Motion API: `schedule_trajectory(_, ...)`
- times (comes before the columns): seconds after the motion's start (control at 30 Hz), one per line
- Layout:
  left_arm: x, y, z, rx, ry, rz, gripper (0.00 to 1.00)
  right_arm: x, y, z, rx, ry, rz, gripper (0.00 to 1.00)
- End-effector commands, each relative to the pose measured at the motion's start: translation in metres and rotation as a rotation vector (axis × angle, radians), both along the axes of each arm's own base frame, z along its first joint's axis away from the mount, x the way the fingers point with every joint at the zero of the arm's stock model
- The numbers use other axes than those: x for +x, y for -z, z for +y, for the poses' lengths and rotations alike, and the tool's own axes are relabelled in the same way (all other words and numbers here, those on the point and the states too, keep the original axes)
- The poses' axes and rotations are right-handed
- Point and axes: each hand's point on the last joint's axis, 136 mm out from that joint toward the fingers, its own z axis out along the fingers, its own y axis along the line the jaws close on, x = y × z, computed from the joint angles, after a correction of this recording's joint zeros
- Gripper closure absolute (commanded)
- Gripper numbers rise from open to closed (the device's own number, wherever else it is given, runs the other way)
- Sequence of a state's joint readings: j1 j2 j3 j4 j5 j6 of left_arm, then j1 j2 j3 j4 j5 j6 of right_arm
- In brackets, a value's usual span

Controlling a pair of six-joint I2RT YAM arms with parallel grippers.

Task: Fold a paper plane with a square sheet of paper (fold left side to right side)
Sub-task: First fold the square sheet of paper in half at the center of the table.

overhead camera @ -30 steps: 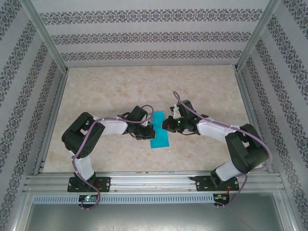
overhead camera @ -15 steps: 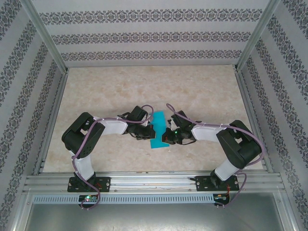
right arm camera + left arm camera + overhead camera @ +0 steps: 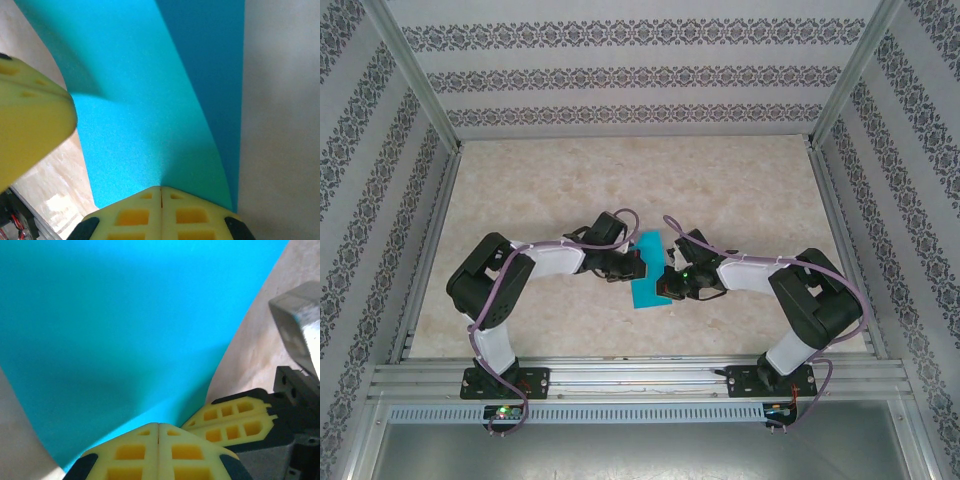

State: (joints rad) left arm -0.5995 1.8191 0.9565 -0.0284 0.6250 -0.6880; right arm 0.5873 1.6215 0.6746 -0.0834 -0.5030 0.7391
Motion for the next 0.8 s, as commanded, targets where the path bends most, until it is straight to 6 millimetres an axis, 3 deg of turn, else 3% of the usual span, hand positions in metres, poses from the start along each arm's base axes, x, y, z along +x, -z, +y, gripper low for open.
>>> schedule_trajectory(0.0, 0.015, 0.0, 0.0, -0.013, -0.003, -0.038, 0.97, -0.026, 0.044, -0.037, -0.215, 0.011, 0.096, 1.0)
schedule_trajectory(0.77, 0.037, 0.038, 0.028, 0.106, -0.064, -0.055, 0.97, -0.036, 0.053, -0.05, -0.279, -0.01, 0.125, 1.0)
